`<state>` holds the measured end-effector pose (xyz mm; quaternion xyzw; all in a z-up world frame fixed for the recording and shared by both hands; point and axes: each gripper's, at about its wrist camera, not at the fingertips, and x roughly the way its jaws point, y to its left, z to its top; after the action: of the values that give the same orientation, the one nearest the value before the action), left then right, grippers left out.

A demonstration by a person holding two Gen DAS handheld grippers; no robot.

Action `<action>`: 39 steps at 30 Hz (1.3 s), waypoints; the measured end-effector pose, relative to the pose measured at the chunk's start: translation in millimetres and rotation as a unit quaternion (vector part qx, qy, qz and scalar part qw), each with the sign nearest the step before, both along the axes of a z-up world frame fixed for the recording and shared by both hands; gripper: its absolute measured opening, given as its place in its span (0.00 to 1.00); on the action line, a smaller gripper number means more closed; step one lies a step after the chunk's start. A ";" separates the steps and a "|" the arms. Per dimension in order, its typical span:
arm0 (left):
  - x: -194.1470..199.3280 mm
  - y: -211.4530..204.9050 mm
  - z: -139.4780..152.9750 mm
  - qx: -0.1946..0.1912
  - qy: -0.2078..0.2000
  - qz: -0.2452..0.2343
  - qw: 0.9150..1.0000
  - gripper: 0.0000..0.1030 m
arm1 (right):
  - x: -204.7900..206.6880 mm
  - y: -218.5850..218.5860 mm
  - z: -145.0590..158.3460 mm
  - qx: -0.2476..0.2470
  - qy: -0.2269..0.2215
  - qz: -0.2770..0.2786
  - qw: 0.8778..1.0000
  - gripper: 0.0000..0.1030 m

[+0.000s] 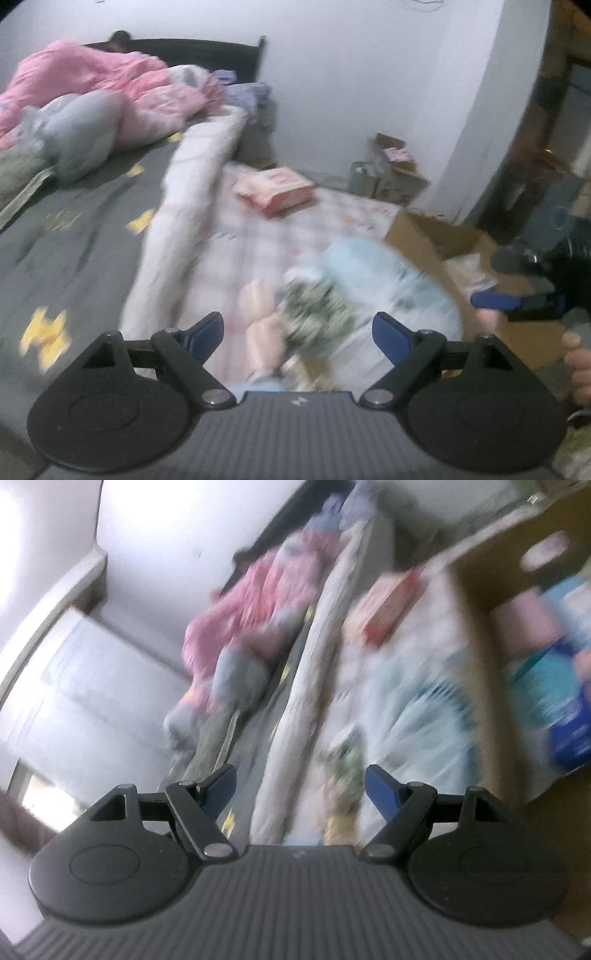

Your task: Organize soft objects

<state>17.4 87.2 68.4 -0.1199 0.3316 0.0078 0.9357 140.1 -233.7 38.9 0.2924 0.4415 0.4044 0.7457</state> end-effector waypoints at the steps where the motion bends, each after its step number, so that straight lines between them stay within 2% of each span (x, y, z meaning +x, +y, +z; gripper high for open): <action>1: -8.9 1.7 -6.6 0.006 0.003 0.004 1.000 0.86 | -3.4 12.4 -4.8 -0.004 0.010 0.016 1.000 0.75; 4: -29.8 5.2 -22.1 0.028 0.013 0.002 1.000 0.86 | -13.0 43.2 -22.4 -0.010 0.052 0.056 0.997 0.74; 9: -48.8 -2.9 -46.0 0.092 0.020 -0.039 0.995 0.84 | -33.2 78.7 -53.5 -0.037 0.115 0.091 0.988 0.71; 13: -54.3 -6.7 -64.6 0.118 0.017 -0.082 0.989 0.77 | -52.9 98.4 -76.9 -0.055 0.160 0.104 0.980 0.66; 15: -52.9 -11.7 -76.1 0.144 0.024 -0.107 0.984 0.76 | -58.0 103.7 -88.2 -0.064 0.180 0.095 0.977 0.63; 18: -48.2 -22.1 -92.6 0.195 0.026 -0.145 0.970 0.76 | -58.1 112.6 -105.7 -0.073 0.215 0.076 0.971 0.60; 22: -33.9 -25.3 -110.3 0.226 0.036 -0.166 0.959 0.76 | -56.7 124.1 -122.5 -0.084 0.237 0.054 0.966 0.57; 26: -17.9 -17.8 -118.9 0.220 0.043 -0.176 0.959 0.79 | -60.5 129.2 -127.7 -0.078 0.245 0.042 0.966 0.56; 29: -5.0 -12.6 -125.6 0.221 0.056 -0.190 0.955 0.79 | -61.2 133.4 -128.2 -0.078 0.239 0.035 0.967 0.55; 32: 7.1 -3.0 -130.5 0.189 0.074 -0.192 0.960 0.78 | -60.1 137.7 -128.7 -0.079 0.236 0.028 0.968 0.55; 33: 9.8 0.9 -131.7 0.171 0.081 -0.190 0.963 0.73 | -60.8 136.9 -128.2 -0.078 0.236 0.026 0.968 0.55; 35: 13.1 8.6 -133.7 0.137 0.089 -0.185 0.969 0.68 | -57.7 144.7 -131.2 -0.078 0.236 0.024 0.968 0.55; 39: 10.2 15.6 -132.8 0.114 0.081 -0.177 0.974 0.53 | -56.3 149.4 -133.4 -0.074 0.233 0.023 0.969 0.55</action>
<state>27.7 102.9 -64.3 0.0498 0.4190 -0.1108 0.8998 83.7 -84.3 -94.5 0.3123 0.6383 0.3080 0.6326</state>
